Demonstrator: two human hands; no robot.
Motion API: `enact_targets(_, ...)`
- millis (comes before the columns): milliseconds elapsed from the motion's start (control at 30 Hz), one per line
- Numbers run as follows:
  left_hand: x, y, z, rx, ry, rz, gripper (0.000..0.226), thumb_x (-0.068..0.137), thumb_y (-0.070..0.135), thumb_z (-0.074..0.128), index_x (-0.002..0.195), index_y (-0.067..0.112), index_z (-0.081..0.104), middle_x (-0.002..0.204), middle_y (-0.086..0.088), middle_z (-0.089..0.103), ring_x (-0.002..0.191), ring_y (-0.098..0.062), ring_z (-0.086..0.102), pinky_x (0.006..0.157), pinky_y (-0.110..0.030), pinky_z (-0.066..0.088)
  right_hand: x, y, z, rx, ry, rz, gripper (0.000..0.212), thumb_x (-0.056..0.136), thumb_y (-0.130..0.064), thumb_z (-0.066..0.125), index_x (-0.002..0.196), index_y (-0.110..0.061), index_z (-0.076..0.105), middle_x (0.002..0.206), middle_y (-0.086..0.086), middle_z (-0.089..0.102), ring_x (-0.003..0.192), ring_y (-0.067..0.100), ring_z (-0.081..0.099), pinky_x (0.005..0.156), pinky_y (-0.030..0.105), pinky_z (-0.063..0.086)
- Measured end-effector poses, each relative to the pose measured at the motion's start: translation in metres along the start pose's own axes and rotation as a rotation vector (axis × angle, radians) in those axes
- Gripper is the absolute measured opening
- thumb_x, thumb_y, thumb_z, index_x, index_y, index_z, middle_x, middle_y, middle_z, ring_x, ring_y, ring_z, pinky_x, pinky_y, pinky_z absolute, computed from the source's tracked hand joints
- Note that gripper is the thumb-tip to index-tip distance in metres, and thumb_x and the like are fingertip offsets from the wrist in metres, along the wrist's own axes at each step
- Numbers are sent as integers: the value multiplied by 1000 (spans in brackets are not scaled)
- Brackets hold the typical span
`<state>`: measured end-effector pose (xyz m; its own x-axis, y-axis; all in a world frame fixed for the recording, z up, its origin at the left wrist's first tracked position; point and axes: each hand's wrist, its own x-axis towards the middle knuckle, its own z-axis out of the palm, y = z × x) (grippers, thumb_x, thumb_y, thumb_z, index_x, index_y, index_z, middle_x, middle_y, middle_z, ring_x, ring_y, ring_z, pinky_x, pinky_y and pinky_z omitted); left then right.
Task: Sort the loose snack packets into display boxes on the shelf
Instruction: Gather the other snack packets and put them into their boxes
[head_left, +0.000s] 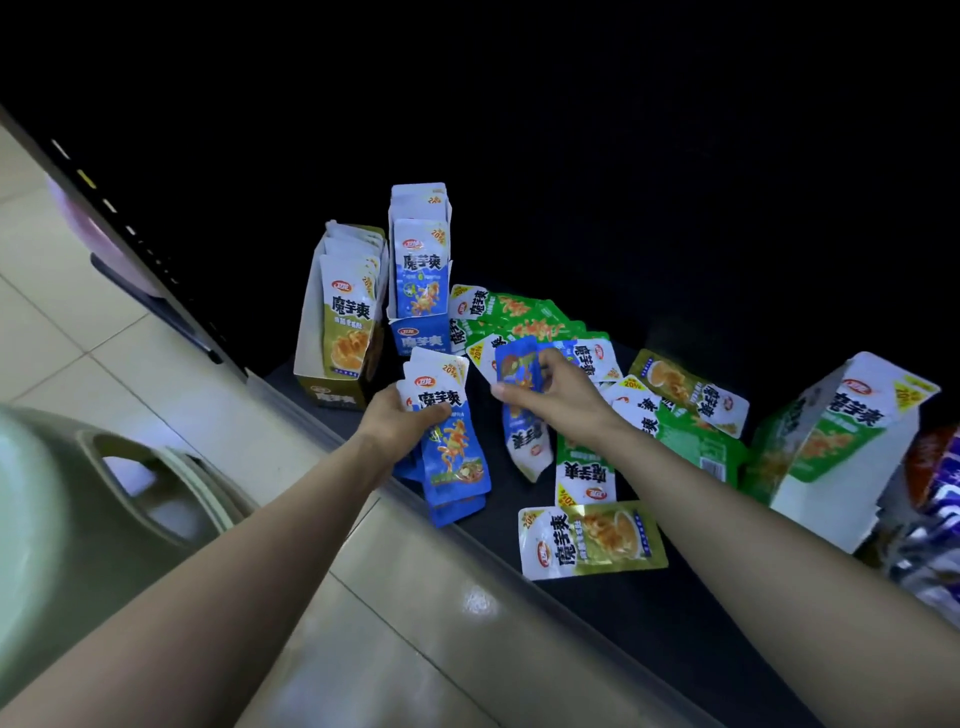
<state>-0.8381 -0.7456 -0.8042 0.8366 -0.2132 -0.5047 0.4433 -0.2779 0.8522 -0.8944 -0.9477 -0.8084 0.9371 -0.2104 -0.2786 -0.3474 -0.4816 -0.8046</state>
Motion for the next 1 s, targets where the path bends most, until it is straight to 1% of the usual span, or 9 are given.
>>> enact_targets(100,-1,2,15,-29,-37,-18,11,95,14,61,106,11,58,104,-12,67,67,-13,63,46,-22,49,0,-2,6,105,-38,59,45,84,-49,69,95,-10,50,80,3,47,73,17,50,63,20,41)
enact_targets(300,-1,0,34,-222,-214,-101,22,93,27,64,104,9,66,98,-12,75,72,-17,73,63,-31,60,4,6,14,305,-23,173,26,90,-20,68,104,-8,51,82,2,54,70,14,55,57,26,48)
enact_targets(433,3,-2,40,-41,-101,-56,29,81,5,76,106,4,61,85,-7,71,51,-6,67,42,-20,50,10,8,6,215,91,31,8,95,-9,59,102,-9,60,98,9,64,81,16,59,77,34,57)
enact_targets(533,8,-3,36,-64,-49,-68,29,81,4,75,106,3,60,82,-4,70,51,-5,67,42,-20,50,23,26,-7,-281,268,-83,45,92,-9,59,135,-12,50,135,9,54,120,23,45,101,35,39)
enact_targets(600,10,-5,32,-68,-38,-68,25,82,3,75,103,4,61,84,-5,70,51,-6,67,43,-21,51,23,36,-8,-571,184,-79,65,91,-16,60,150,-18,32,150,4,39,136,26,28,107,37,26)
enact_targets(667,12,-7,27,-56,-20,-67,24,82,4,74,102,4,61,84,-6,70,50,-5,66,41,-20,49,20,45,-3,-744,119,-125,63,90,-20,61,148,-20,37,145,4,38,135,27,26,103,38,24)
enact_targets(867,13,-7,16,-35,-4,-72,30,83,4,74,109,0,61,83,-6,70,50,-6,67,41,-20,50,19,46,-9,-554,94,-210,18,86,-24,66,100,-18,74,110,-4,47,117,21,38,102,37,28)
enact_targets(933,13,-6,15,-32,-16,-76,33,81,5,75,111,0,61,83,-5,71,53,-9,68,43,-23,52,14,48,-10,-582,219,-162,36,86,-32,66,120,-20,66,126,3,45,126,25,33,104,37,26)
enact_targets(1000,13,-5,14,-26,-28,-73,33,81,5,76,110,2,62,83,-5,71,55,-10,69,45,-24,53,9,51,-12,-666,256,12,83,81,-50,69,149,-22,32,147,10,27,138,30,19,107,39,19)
